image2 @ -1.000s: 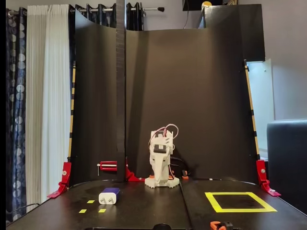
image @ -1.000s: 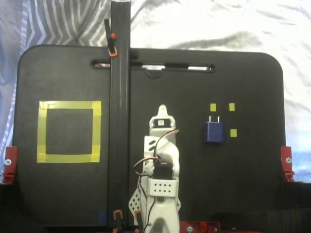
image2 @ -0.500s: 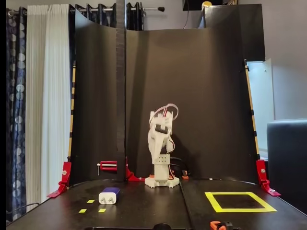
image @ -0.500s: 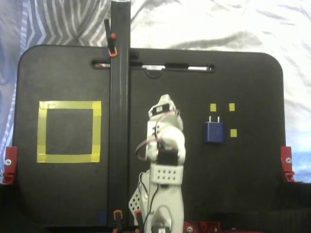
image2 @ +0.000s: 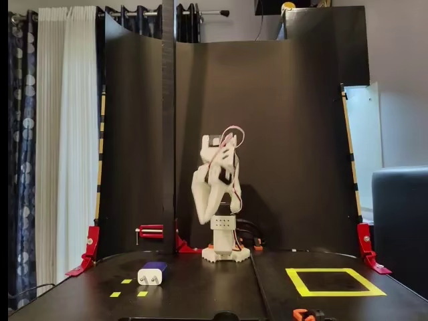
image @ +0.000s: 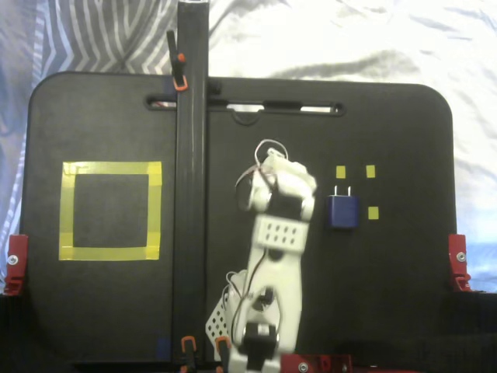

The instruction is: Grasp a block and put it in the designated area.

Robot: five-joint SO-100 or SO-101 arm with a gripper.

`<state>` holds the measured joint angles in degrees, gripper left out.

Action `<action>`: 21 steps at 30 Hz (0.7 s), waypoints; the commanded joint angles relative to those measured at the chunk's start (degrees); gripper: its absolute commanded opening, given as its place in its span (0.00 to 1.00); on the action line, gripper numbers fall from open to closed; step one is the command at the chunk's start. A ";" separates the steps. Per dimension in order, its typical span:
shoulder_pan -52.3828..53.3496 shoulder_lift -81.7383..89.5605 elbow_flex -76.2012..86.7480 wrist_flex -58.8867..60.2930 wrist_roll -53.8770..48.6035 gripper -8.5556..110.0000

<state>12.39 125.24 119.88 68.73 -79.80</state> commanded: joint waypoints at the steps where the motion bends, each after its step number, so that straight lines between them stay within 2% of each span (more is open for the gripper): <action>1: 3.08 -2.37 -2.55 1.05 -8.96 0.07; 11: 18.63 -11.78 -11.07 15.64 -41.75 0.07; 15: 23.20 -16.08 -17.14 19.42 -48.16 0.07; 21: 27.86 -20.57 -17.75 15.03 -52.91 0.07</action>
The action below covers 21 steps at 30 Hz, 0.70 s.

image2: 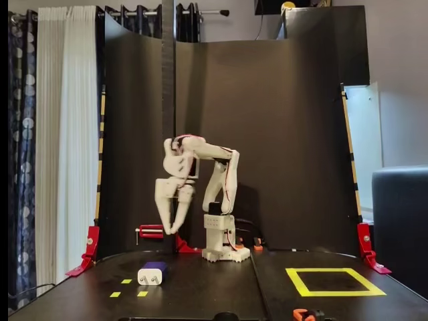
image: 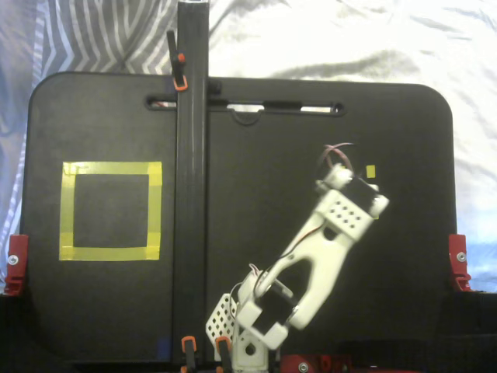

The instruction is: Grasp a block and put it in the designated area.

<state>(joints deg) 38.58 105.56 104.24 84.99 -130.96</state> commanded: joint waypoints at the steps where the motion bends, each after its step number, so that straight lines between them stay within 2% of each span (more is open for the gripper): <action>1: 2.29 -1.58 -2.11 -1.93 -2.29 0.07; 9: 7.21 -6.77 -2.11 -6.59 -7.12 0.07; 21: 9.49 -13.10 -2.20 -12.48 -7.73 0.07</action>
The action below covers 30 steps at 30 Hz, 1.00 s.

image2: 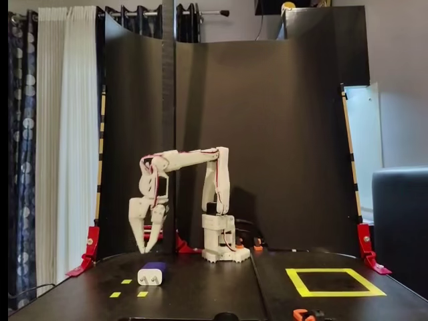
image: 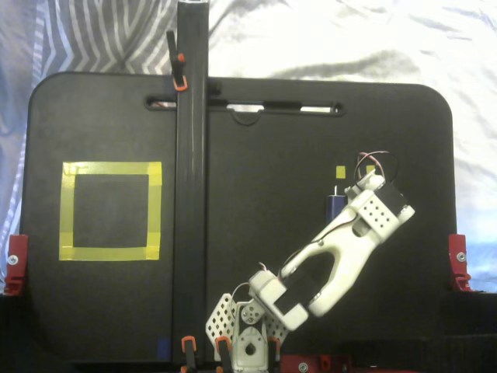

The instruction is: Grasp a block and put it in the designated area.

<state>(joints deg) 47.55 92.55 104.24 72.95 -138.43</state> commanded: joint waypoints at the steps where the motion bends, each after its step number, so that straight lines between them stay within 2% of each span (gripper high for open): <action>1: 0.62 -0.09 -2.20 -0.44 -0.26 0.07; 13: 1.05 -0.09 -2.20 -0.79 0.97 0.10; 14: 1.05 -0.09 -2.20 -0.97 0.97 0.12; 17: 1.05 -0.09 -2.20 -1.41 0.97 0.29; 21: 1.14 -0.09 -2.20 -1.76 0.44 0.38; 24: 1.14 -0.09 -2.11 -2.55 0.44 0.42; 30: 1.41 -1.76 -2.11 -3.08 0.35 0.42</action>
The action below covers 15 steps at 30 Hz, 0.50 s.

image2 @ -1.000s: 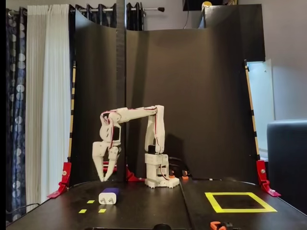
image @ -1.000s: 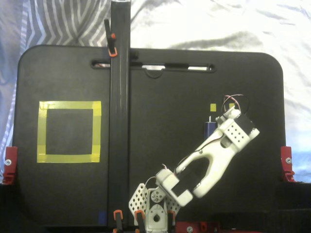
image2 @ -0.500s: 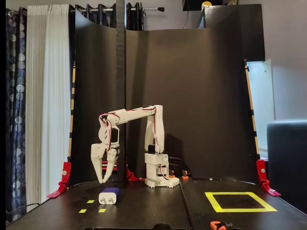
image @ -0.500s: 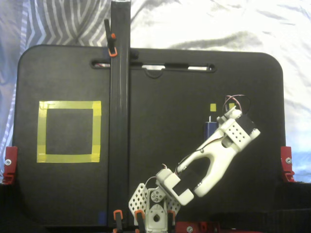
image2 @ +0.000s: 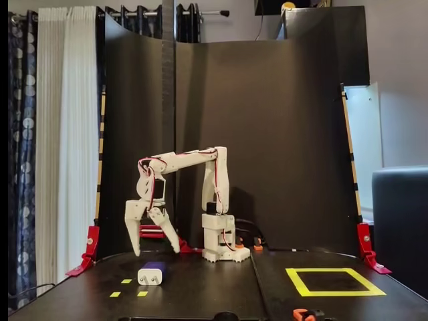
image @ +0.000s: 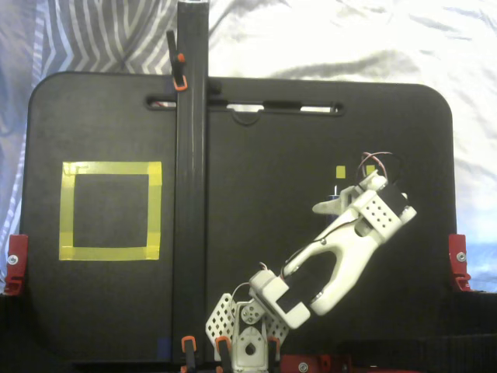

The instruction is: Grasp a block and put it in the designated area.

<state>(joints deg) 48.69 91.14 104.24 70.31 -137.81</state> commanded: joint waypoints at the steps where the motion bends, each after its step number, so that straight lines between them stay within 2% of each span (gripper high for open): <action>1: 0.26 -0.97 -2.11 -0.53 -0.26 0.42; 15: 0.26 -8.96 -2.02 -5.98 -0.18 0.42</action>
<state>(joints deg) 48.69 82.62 104.24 64.95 -137.81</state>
